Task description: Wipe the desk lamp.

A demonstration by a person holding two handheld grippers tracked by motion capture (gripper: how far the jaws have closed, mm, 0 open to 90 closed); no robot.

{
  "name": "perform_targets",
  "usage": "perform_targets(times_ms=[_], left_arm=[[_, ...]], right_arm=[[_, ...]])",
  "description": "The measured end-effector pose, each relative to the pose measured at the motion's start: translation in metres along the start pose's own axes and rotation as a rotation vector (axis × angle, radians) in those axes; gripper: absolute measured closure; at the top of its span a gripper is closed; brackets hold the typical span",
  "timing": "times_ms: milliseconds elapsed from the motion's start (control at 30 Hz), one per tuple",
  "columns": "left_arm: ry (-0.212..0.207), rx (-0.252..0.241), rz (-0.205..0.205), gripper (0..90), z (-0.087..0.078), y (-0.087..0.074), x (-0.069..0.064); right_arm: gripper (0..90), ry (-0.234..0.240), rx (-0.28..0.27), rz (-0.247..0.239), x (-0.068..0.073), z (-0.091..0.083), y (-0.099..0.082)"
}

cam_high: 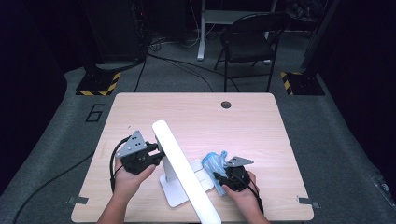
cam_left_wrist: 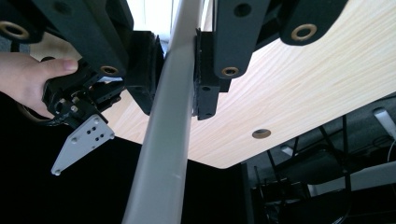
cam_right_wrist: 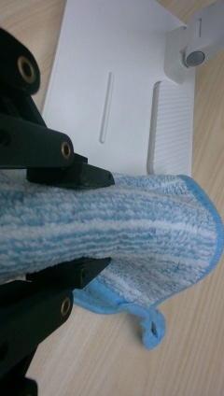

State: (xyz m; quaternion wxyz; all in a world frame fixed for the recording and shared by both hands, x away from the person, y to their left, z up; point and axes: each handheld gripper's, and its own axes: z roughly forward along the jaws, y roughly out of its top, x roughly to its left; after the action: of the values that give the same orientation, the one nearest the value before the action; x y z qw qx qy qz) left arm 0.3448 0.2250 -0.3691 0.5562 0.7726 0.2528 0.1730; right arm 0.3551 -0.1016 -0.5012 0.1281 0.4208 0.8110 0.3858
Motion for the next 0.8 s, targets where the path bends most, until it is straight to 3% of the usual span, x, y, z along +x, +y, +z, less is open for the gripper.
perform_targets(times_ms=[200,800], left_arm=[[-0.001,-0.001,-0.012,74.4,0.005,0.002,0.002],[0.003,-0.002,-0.020,74.1,0.026,0.010,0.007]], right_arm=[[63.2,-0.003,-0.031,0.041,-0.007,-0.007,-0.001],[62.3,-0.027,-0.055,0.047,-0.014,-0.014,-0.002]])
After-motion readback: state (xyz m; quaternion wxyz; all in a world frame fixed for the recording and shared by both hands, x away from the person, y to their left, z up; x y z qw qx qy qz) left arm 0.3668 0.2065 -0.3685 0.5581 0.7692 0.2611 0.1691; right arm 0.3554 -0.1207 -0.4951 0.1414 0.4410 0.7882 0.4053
